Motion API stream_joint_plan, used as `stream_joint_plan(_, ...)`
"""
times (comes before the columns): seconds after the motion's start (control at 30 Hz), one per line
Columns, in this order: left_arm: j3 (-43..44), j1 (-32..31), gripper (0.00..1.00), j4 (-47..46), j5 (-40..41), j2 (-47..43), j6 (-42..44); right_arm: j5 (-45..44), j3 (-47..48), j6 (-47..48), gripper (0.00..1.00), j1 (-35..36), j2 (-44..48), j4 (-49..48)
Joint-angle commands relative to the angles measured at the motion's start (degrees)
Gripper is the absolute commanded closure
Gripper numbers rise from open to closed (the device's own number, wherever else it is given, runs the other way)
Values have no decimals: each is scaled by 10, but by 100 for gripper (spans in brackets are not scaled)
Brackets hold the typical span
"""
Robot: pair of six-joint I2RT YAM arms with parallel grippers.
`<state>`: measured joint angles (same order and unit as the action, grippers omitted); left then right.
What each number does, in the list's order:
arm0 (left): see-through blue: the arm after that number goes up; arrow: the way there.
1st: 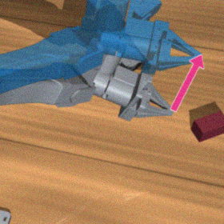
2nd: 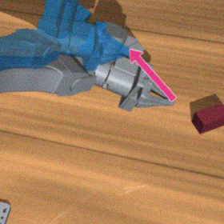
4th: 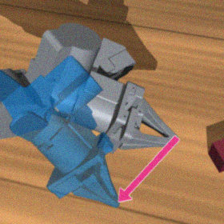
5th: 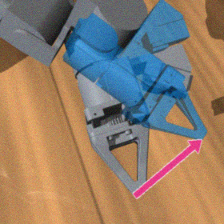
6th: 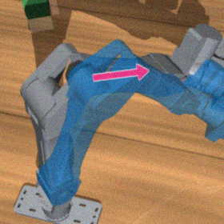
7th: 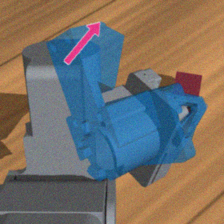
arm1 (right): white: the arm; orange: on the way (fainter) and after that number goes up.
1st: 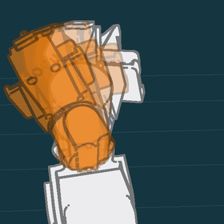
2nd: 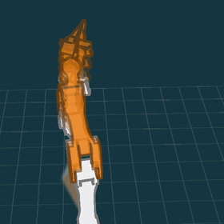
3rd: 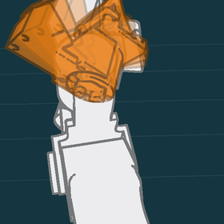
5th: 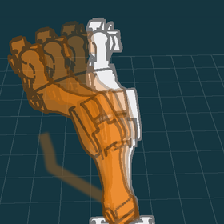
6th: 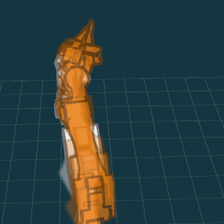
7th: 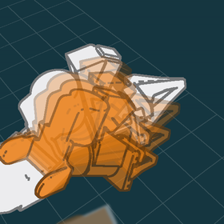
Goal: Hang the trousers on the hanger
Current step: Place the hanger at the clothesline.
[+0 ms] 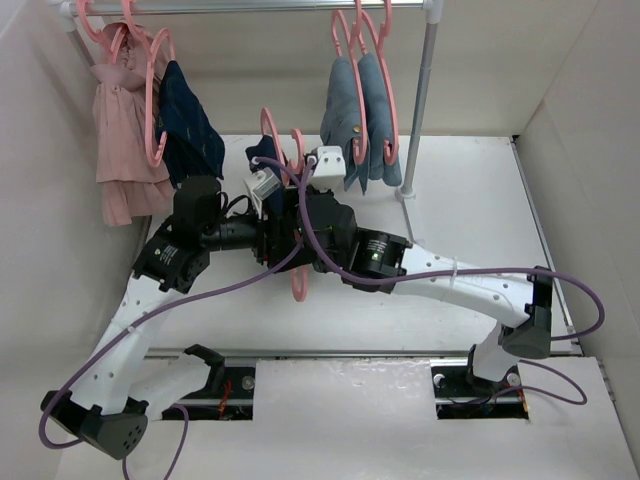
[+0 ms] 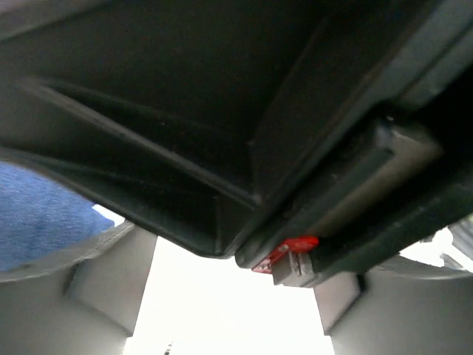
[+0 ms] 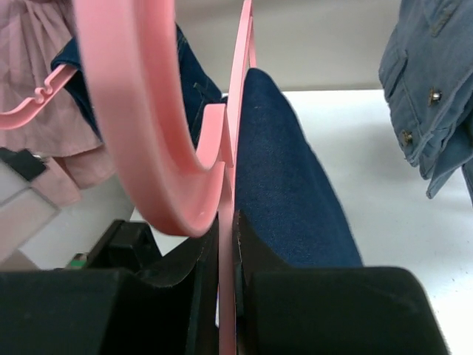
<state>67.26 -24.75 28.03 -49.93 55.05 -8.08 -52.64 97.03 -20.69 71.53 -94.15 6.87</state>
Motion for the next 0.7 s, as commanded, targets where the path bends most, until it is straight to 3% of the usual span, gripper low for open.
stream_joint_plan(0.0, -9, 0, 33, -31, -9, 1, -2, 44, 46, -6, 100, 5, 20, -83)
stream_joint_plan(0.07, -9, 5, 41, -37, -17, 1, -12, 44, 40, -20, 100, 5, 20, -83)
stream_joint_plan(0.2, -9, 21, 71, -49, -57, 1, -39, 44, 27, -39, 100, -1, 20, -83)
stream_joint_plan(0.23, -15, 26, 86, -57, -57, 1, -45, 50, 21, -46, 100, -7, 20, -83)
stream_joint_plan(0.3, -15, 31, 100, -57, -65, 1, -53, 57, 16, -53, 100, -7, 20, -83)
stream_joint_plan(0.4, -9, 44, 100, -51, -65, -4, -58, 78, 16, -53, 100, -19, 20, -83)
stream_joint_plan(0.57, 13, 63, 100, -85, -94, -14, -98, 216, 11, -60, 100, -66, 20, -83)
stream_joint_plan(0.63, 22, 68, 100, -110, -110, -14, -123, 233, 5, -66, 100, -71, 20, -78)
stream_joint_plan(0.67, 34, 75, 100, -130, -120, -8, -149, 247, 5, -66, 87, -80, 26, -71)
